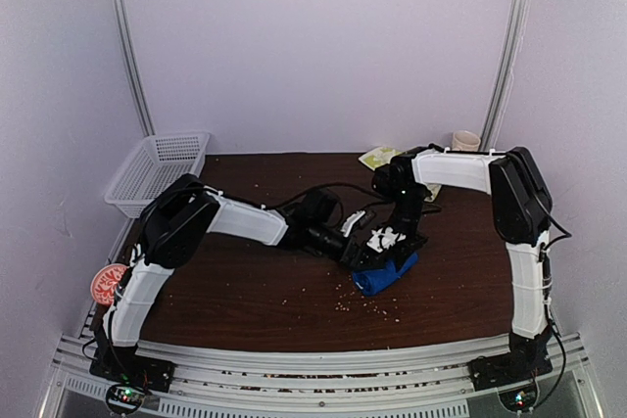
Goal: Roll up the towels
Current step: Roll the towel at the center of the board, then pick up the towel from the center of the board, then place the towel in the bin.
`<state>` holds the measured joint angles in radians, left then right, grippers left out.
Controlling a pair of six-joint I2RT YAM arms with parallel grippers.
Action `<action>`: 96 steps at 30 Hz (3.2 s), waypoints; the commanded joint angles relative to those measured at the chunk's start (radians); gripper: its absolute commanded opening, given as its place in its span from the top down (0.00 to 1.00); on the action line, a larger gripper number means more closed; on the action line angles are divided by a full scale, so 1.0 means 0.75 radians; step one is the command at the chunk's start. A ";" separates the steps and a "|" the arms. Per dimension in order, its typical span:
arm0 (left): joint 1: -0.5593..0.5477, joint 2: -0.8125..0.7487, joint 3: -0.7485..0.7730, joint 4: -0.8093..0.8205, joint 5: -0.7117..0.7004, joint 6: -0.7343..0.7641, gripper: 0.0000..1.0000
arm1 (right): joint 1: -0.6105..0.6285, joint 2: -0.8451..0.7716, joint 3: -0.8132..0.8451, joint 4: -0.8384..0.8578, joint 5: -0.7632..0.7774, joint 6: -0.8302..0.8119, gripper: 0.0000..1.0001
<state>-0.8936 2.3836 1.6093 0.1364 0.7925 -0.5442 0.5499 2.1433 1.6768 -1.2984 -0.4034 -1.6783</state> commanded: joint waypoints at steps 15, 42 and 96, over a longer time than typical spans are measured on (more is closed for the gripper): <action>-0.036 0.032 0.013 -0.025 0.088 -0.021 0.12 | -0.029 -0.188 -0.259 0.535 -0.040 0.244 0.57; -0.038 0.063 0.088 -0.065 0.121 -0.027 0.24 | -0.054 -0.247 -0.251 0.495 -0.070 0.286 0.55; 0.894 -0.930 -0.170 -0.791 -0.566 0.559 1.00 | -0.161 -0.788 -0.765 1.048 0.135 0.927 0.00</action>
<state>-0.3450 1.7119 1.4616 -0.4107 0.3119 -0.2131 0.4305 1.5284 1.1316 -0.5808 -0.2863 -1.0359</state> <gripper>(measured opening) 0.121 0.999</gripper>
